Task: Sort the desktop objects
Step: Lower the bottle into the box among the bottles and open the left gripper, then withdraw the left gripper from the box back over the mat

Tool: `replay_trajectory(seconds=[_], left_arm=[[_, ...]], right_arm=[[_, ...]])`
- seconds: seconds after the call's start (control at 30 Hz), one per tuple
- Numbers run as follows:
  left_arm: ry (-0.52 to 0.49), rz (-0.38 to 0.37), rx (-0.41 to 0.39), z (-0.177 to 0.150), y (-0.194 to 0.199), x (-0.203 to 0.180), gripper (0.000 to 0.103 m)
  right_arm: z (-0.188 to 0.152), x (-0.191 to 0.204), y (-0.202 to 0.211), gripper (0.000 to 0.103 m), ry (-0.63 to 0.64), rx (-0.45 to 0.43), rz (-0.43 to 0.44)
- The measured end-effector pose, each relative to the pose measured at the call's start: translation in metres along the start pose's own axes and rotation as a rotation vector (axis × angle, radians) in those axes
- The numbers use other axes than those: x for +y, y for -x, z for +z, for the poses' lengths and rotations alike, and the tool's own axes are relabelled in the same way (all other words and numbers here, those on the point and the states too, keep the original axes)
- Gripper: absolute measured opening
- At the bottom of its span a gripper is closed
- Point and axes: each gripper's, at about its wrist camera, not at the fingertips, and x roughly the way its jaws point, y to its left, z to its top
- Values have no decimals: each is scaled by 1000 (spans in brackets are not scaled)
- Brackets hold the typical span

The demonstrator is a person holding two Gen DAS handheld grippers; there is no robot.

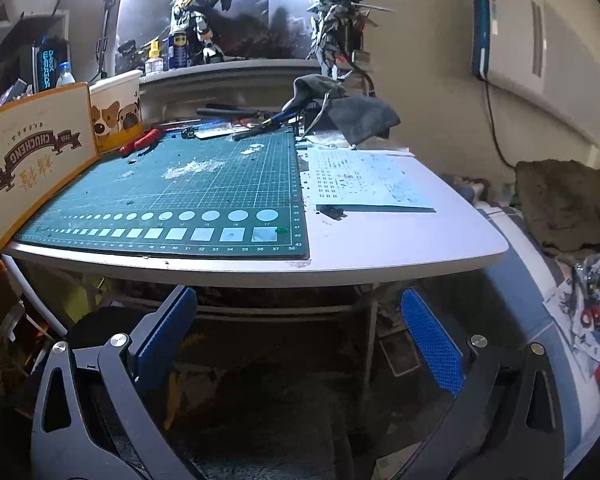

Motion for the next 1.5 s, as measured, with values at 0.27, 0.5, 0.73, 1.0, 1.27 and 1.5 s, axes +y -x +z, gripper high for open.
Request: replay_trajectory(seconds=[0.27,0.5,0.73,1.0,1.27,1.5], left_arm=[[12,-15,44,-3,-19,0,33],[3,-29,29,-1,-19,-8,33],[-1,23,13,-1,-19,-16,39],[16,99,208,4,-10,-13,69],[-34,75,199,15,63,-32,88],[-25,74,-135,52,152,-38,101]], right_arm=[[-1,3,-5,103,8,13,2],[-4,6,-7,103,11,21,9],[-4,9,-6,103,22,17,9],[-2,9,-3,103,22,10,4],[-2,7,-6,103,14,19,8],[0,13,-3,103,33,10,18]])
